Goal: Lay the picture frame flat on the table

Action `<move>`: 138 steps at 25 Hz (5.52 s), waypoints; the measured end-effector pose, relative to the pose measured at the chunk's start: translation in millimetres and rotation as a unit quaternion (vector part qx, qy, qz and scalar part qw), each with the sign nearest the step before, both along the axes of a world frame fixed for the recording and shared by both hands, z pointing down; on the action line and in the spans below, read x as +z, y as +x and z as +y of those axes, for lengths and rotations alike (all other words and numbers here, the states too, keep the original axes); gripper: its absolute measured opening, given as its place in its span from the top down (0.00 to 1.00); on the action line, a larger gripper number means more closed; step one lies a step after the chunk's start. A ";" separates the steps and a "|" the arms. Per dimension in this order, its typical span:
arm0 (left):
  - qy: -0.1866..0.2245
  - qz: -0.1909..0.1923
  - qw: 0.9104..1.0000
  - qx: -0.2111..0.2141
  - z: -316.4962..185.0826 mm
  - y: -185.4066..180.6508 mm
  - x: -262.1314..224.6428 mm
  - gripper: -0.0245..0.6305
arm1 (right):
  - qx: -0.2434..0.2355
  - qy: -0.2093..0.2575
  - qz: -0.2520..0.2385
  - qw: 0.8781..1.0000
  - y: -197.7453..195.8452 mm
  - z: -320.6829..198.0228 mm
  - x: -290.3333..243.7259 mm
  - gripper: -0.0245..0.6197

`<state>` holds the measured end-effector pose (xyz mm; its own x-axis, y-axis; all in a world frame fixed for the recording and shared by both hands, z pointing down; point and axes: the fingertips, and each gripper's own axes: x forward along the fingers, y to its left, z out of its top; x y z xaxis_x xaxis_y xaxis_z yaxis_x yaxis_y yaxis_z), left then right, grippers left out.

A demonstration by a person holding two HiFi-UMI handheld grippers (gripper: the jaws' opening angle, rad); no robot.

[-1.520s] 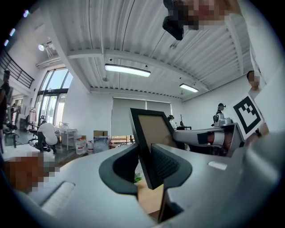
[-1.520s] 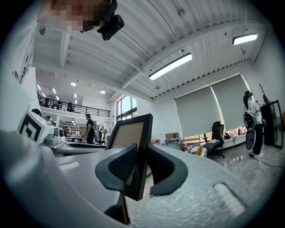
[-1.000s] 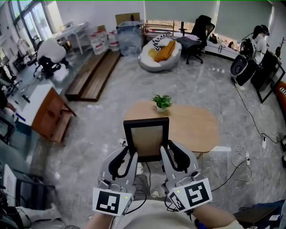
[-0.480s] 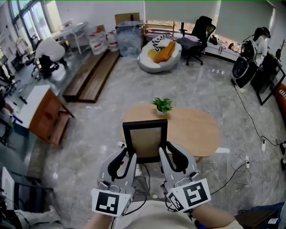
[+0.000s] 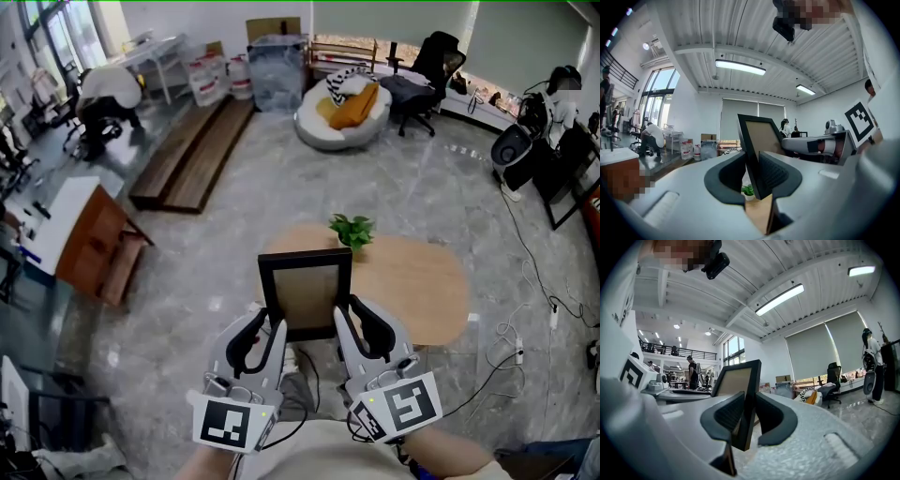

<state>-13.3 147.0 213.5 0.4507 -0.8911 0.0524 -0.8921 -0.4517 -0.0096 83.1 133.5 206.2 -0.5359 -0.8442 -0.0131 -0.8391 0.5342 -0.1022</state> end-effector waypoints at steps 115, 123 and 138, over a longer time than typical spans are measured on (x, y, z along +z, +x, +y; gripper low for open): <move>-0.427 0.025 0.904 -0.028 -370.1 -82.2 646.4 0.80 | -0.003 -0.428 0.086 0.900 -85.5 -372.3 654.9 0.83; -0.439 0.031 0.897 -0.036 -372.8 -80.2 654.3 0.79 | -0.002 -0.425 0.098 0.900 -84.4 -372.0 662.7 0.80; -0.409 0.017 0.911 -0.041 -382.6 -93.9 587.7 0.80 | -0.010 -0.388 0.107 0.915 -77.3 -381.3 592.7 0.85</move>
<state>-107.2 -235.6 801.2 0.3977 -0.5910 0.7018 -0.9168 -0.2259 0.3292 5.9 -247.8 798.8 -0.4720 -0.5437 0.6939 -0.8748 0.3862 -0.2924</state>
